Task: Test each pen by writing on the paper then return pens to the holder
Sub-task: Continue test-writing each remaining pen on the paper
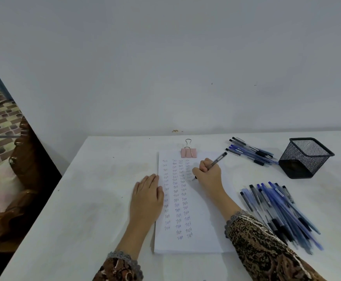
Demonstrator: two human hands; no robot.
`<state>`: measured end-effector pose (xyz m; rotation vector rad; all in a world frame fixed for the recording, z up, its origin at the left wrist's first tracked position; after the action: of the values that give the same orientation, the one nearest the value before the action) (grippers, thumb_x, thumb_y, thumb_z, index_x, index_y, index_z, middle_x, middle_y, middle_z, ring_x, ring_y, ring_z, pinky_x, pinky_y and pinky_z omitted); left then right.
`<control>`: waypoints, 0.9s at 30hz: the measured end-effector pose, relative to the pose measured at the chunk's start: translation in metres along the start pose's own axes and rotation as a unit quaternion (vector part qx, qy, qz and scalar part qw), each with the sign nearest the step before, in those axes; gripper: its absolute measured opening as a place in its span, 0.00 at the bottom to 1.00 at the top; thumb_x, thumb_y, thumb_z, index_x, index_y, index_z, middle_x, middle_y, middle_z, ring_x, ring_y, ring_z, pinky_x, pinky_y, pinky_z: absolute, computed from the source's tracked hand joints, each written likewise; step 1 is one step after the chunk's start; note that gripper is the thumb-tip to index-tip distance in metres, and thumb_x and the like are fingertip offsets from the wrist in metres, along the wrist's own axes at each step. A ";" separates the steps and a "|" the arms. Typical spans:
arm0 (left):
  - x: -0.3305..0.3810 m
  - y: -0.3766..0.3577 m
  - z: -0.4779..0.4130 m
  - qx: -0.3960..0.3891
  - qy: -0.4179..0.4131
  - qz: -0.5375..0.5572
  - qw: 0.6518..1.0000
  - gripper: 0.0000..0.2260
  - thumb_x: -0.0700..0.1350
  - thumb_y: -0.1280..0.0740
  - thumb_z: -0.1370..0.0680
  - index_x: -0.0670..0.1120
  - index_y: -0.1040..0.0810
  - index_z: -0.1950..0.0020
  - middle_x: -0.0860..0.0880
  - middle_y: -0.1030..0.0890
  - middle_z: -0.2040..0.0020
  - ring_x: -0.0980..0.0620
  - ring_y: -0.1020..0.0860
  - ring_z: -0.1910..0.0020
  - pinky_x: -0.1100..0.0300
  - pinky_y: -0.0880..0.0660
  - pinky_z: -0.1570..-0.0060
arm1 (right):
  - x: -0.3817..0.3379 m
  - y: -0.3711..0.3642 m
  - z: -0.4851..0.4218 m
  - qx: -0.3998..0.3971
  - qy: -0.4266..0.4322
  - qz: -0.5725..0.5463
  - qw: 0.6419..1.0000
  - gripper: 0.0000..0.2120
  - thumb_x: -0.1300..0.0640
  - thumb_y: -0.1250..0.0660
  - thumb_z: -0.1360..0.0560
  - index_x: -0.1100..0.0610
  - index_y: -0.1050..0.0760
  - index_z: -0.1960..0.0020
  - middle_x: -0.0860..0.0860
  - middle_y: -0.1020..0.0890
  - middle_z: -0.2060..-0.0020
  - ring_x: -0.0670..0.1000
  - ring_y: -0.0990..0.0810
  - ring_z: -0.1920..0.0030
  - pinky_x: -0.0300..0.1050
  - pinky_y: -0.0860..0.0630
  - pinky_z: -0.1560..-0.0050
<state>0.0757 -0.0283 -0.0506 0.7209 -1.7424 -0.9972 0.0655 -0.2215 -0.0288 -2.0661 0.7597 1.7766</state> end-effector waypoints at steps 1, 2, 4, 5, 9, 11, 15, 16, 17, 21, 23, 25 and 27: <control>0.000 0.000 0.000 0.000 -0.001 -0.001 1.000 0.20 0.47 0.48 0.19 0.47 0.39 0.26 0.52 0.38 0.26 0.55 0.43 0.26 0.57 0.52 0.26 | 0.001 0.000 -0.001 -0.004 -0.004 -0.003 1.000 0.25 0.75 0.39 0.35 0.52 0.47 0.74 0.46 0.42 0.73 0.43 0.44 0.74 0.38 0.44 0.67; 0.000 0.000 0.000 0.001 -0.001 -0.001 1.000 0.20 0.47 0.48 0.19 0.47 0.39 0.26 0.52 0.38 0.26 0.55 0.43 0.26 0.58 0.52 0.26 | 0.003 0.000 -0.001 -0.005 -0.006 -0.004 1.000 0.25 0.76 0.39 0.35 0.52 0.47 0.73 0.46 0.42 0.73 0.43 0.44 0.74 0.38 0.44 0.67; 0.000 0.000 0.000 0.001 0.001 -0.001 1.000 0.20 0.47 0.49 0.19 0.47 0.40 0.26 0.52 0.38 0.26 0.55 0.44 0.26 0.58 0.53 0.26 | 0.003 0.000 0.000 -0.002 -0.007 -0.006 1.000 0.25 0.76 0.39 0.35 0.52 0.47 0.73 0.47 0.42 0.73 0.43 0.44 0.74 0.39 0.44 0.66; 0.000 0.000 0.000 0.002 0.002 -0.001 1.000 0.20 0.47 0.49 0.19 0.47 0.40 0.26 0.52 0.39 0.26 0.55 0.44 0.26 0.58 0.53 0.26 | 0.003 -0.001 0.000 -0.003 -0.005 -0.008 1.000 0.25 0.75 0.39 0.35 0.52 0.47 0.73 0.47 0.42 0.73 0.43 0.43 0.73 0.38 0.44 0.66; 0.000 0.000 0.000 0.000 0.003 -0.003 1.000 0.20 0.47 0.49 0.18 0.47 0.41 0.26 0.53 0.39 0.25 0.56 0.45 0.26 0.59 0.55 0.27 | 0.002 -0.001 0.000 0.002 -0.014 -0.019 1.000 0.24 0.76 0.40 0.34 0.52 0.46 0.73 0.47 0.41 0.71 0.43 0.43 0.74 0.35 0.44 0.68; 0.000 0.000 0.000 0.000 0.003 -0.004 1.000 0.20 0.47 0.49 0.18 0.47 0.41 0.26 0.52 0.39 0.25 0.56 0.45 0.26 0.59 0.55 0.27 | 0.005 0.001 -0.001 -0.008 -0.047 -0.069 0.996 0.25 0.75 0.40 0.32 0.50 0.46 0.74 0.46 0.41 0.74 0.44 0.44 0.74 0.37 0.44 0.71; 0.001 0.000 0.000 0.007 0.002 -0.005 1.000 0.20 0.47 0.49 0.18 0.47 0.40 0.26 0.52 0.39 0.26 0.55 0.44 0.26 0.59 0.54 0.27 | 0.002 0.011 -0.002 -0.019 -0.141 -0.208 0.968 0.16 0.56 0.38 0.21 0.54 0.38 0.66 0.46 0.35 0.82 0.45 0.37 0.82 0.35 0.43 0.80; 0.001 0.000 0.001 0.008 0.003 -0.005 1.000 0.20 0.47 0.49 0.18 0.47 0.40 0.26 0.52 0.39 0.26 0.55 0.44 0.26 0.59 0.54 0.27 | 0.000 0.013 -0.001 -0.028 -0.161 -0.228 0.960 0.13 0.50 0.41 0.20 0.54 0.36 0.61 0.46 0.34 0.82 0.45 0.36 0.83 0.34 0.42 0.81; 0.001 0.000 0.001 0.007 0.004 -0.005 1.000 0.20 0.47 0.49 0.18 0.47 0.40 0.26 0.52 0.39 0.26 0.55 0.44 0.26 0.59 0.54 0.27 | -0.001 0.014 0.001 -0.035 -0.181 -0.254 0.949 0.14 0.45 0.45 0.20 0.54 0.35 0.58 0.46 0.35 0.81 0.45 0.37 0.83 0.33 0.43 0.81; 0.000 -0.002 0.000 0.011 0.003 0.000 1.000 0.20 0.47 0.48 0.19 0.46 0.39 0.26 0.51 0.37 0.26 0.55 0.43 0.26 0.58 0.53 0.26 | 0.005 0.019 0.005 -0.004 -0.237 -0.404 0.884 0.16 0.46 0.46 0.19 0.56 0.32 0.59 0.48 0.34 0.82 0.46 0.39 0.83 0.32 0.42 0.78; 0.000 -0.002 0.000 0.013 0.004 0.002 1.000 0.20 0.47 0.48 0.19 0.46 0.39 0.26 0.51 0.37 0.26 0.54 0.42 0.26 0.57 0.52 0.26 | 0.006 0.019 0.007 0.006 -0.244 -0.460 0.854 0.10 0.55 0.42 0.20 0.57 0.30 0.59 0.47 0.31 0.79 0.45 0.36 0.81 0.33 0.38 0.79; -0.001 -0.002 0.000 0.012 0.003 -0.003 1.000 0.20 0.47 0.48 0.19 0.46 0.39 0.26 0.51 0.37 0.26 0.54 0.43 0.26 0.57 0.52 0.26 | 0.008 0.018 0.009 0.011 -0.246 -0.488 0.837 0.07 0.56 0.41 0.20 0.57 0.28 0.54 0.46 0.29 0.76 0.43 0.38 0.81 0.33 0.39 0.80; -0.001 -0.003 0.000 0.012 0.001 -0.002 1.000 0.20 0.47 0.48 0.19 0.46 0.39 0.26 0.51 0.37 0.26 0.54 0.43 0.26 0.57 0.52 0.26 | 0.011 0.017 0.009 0.017 -0.253 -0.512 0.821 0.13 0.49 0.45 0.19 0.56 0.26 0.51 0.47 0.27 0.75 0.44 0.39 0.81 0.33 0.40 0.80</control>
<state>0.0767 -0.0289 -0.0540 0.7414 -1.7532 -0.9803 0.0491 -0.2321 -0.0393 -1.3593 -0.4308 1.4533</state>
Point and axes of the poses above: each hand's wrist, its own z-axis away from the middle knuckle, its own y-axis out of the back of the hand, x = y × z, the point moved 3 cm from there along -z, towards the middle knuckle
